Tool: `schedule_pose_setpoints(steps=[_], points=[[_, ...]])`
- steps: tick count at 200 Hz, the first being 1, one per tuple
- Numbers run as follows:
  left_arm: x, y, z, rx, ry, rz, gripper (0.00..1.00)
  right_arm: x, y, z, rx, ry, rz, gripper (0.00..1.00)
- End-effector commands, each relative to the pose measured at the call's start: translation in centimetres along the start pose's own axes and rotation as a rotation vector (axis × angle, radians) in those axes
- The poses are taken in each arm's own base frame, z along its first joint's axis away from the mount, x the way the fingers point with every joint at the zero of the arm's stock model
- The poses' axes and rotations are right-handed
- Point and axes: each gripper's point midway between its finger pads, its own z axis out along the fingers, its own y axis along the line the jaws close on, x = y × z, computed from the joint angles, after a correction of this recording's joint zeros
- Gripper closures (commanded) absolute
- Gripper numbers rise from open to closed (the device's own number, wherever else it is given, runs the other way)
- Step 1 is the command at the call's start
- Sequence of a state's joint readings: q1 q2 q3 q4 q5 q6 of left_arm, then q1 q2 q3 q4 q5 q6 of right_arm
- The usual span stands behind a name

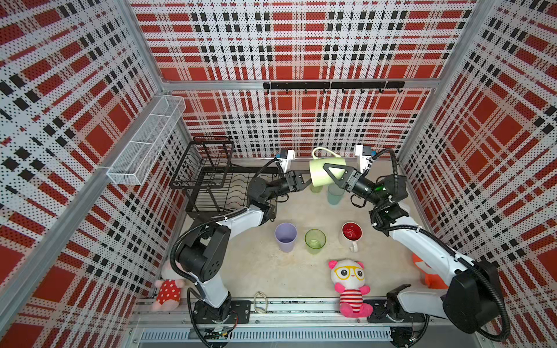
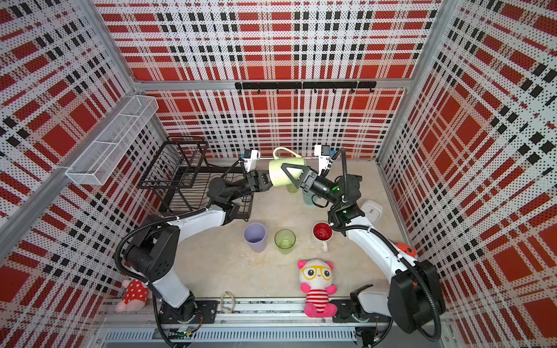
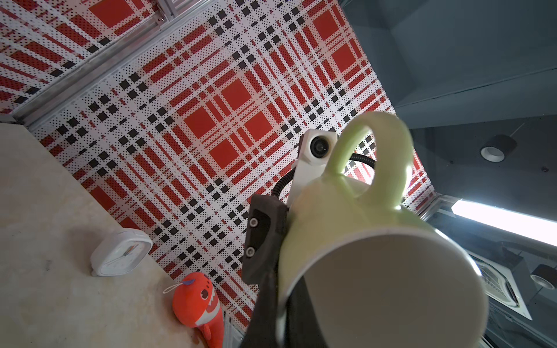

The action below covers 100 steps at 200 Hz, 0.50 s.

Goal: Load cups into a dish rack
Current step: Place the cup upside down at the dish rack.

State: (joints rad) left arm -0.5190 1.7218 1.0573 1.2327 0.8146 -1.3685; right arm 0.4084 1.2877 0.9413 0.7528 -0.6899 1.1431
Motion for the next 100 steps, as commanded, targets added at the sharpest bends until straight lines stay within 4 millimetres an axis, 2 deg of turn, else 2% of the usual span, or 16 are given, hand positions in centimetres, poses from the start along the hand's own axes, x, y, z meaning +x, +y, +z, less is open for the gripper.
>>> schedule_pose_setpoints(steps=[1, 11, 20, 29, 45, 68, 100], points=[[-2.0, -2.9, 0.6, 0.017, -0.067, 0.136, 0.96, 0.4, 1.3, 0.0, -0.026, 0.013, -0.001, 0.34], [-2.1, -2.8, 0.5, 0.009, -0.075, 0.144, 0.87, 0.4, 1.3, 0.0, -0.034, 0.010, 0.008, 0.35], [-2.3, -2.8, 0.4, 0.003, -0.083, 0.147, 0.67, 0.3, 1.2, 0.0, -0.035, 0.004, 0.019, 0.35], [-2.5, -2.7, 0.1, -0.004, -0.095, 0.148, 0.58, 0.3, 1.1, 0.0, -0.034, -0.003, 0.028, 0.35], [-2.9, -2.4, -0.6, -0.023, -0.116, 0.157, 0.52, 0.3, 0.4, 0.1, -0.020, -0.014, 0.048, 0.36], [-3.7, -1.8, -1.9, -0.076, -0.157, 0.175, 0.51, 0.2, -0.7, 0.2, 0.003, -0.027, 0.075, 0.39], [-5.4, -0.1, -4.7, -0.223, -0.229, 0.217, 0.45, -0.1, -1.8, 0.4, 0.017, -0.047, 0.094, 0.39]])
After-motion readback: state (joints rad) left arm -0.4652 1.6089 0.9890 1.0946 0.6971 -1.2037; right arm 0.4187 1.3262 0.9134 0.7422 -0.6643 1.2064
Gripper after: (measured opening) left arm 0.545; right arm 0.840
